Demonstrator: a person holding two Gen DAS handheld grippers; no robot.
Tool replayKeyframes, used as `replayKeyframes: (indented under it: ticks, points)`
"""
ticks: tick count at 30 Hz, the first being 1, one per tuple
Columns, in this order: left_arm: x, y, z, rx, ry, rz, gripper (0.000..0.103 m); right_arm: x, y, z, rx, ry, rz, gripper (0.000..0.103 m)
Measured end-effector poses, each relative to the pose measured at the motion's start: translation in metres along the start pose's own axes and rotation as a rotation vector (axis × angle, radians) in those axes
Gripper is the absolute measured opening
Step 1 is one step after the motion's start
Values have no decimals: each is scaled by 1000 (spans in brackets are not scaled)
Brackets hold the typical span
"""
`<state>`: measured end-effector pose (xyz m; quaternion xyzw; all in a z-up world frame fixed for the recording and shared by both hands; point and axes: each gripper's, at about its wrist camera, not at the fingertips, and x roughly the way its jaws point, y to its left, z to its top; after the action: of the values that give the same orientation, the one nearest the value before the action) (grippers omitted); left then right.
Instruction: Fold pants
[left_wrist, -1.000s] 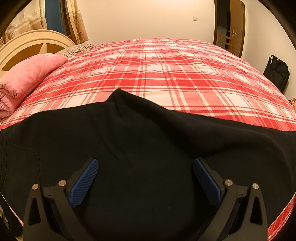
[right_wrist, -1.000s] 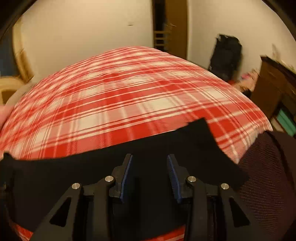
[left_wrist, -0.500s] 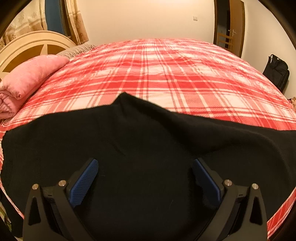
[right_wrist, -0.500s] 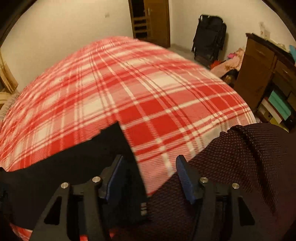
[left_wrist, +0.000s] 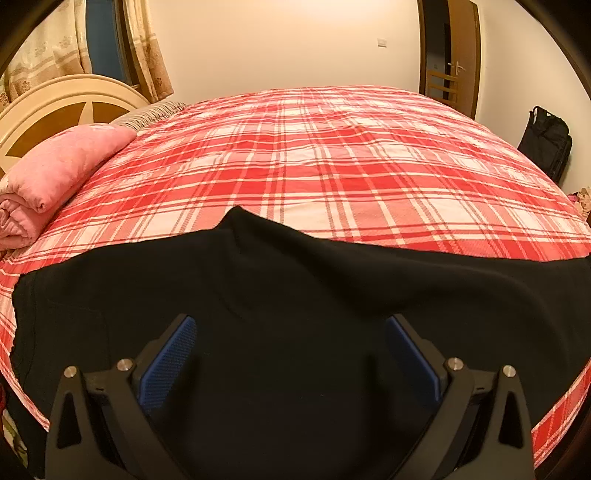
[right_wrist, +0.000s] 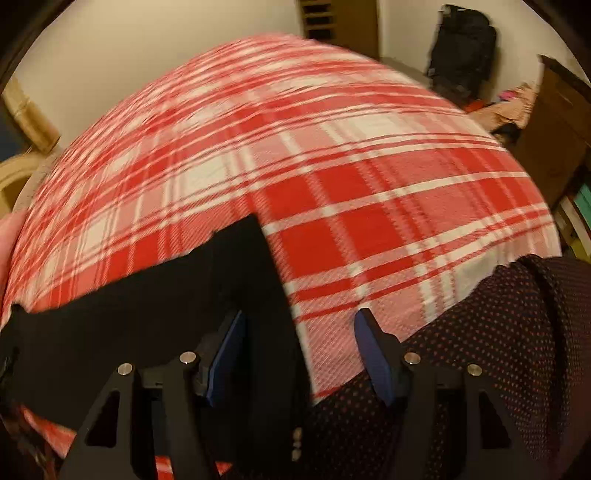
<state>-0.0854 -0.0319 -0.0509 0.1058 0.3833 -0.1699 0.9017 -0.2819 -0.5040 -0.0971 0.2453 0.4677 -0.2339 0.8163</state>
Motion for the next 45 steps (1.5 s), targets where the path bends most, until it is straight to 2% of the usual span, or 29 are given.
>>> replayKeyframes:
  ticks: [3,6,8,9,10,11,13,15,19,22,26,29,32,37,43,45]
  points:
    - [0,0,0,-4,3,-10,103,3,24,-7,-131,59,-10,64]
    - [-1,1,0,-9,0,-16,103,4,34,-9,-148,72,-2,60]
    - [-2,1,0,-13,0,-23,103,3,32,-11,-131,74,12,51]
    - [-3,2,0,-15,-2,-24,103,1,31,-11,-125,76,18,40]
    - [-3,3,0,-17,-4,-26,103,-1,31,-11,-124,78,22,21]
    - [-4,4,0,-21,-4,-29,103,-3,31,-12,-119,79,28,15]
    - [-4,6,1,-34,-5,-37,103,-7,33,-13,-101,69,4,11]
    - [-5,8,1,-46,-9,-46,103,-14,40,-16,-92,42,3,10]
    - [-7,12,2,-49,-15,-43,103,-44,74,-22,-110,-58,70,10]
    - [-6,17,2,-70,-14,-52,103,-66,112,-26,-142,-125,126,10]
    - [-5,22,1,-88,-12,-62,103,-78,171,-36,-196,-171,214,10]
    - [-5,27,0,-95,-14,-63,103,-75,209,-40,-208,-171,302,10]
    - [-7,36,0,-116,-20,-60,103,-68,263,-48,-247,-174,397,10]
    - [-7,58,-4,-142,-28,-32,103,-46,351,-73,-354,-130,499,10]
    - [-7,86,-11,-188,-33,-1,103,-20,434,-110,-480,-96,526,10]
    - [-5,95,-12,-201,-31,14,103,-14,456,-124,-534,-107,494,10]
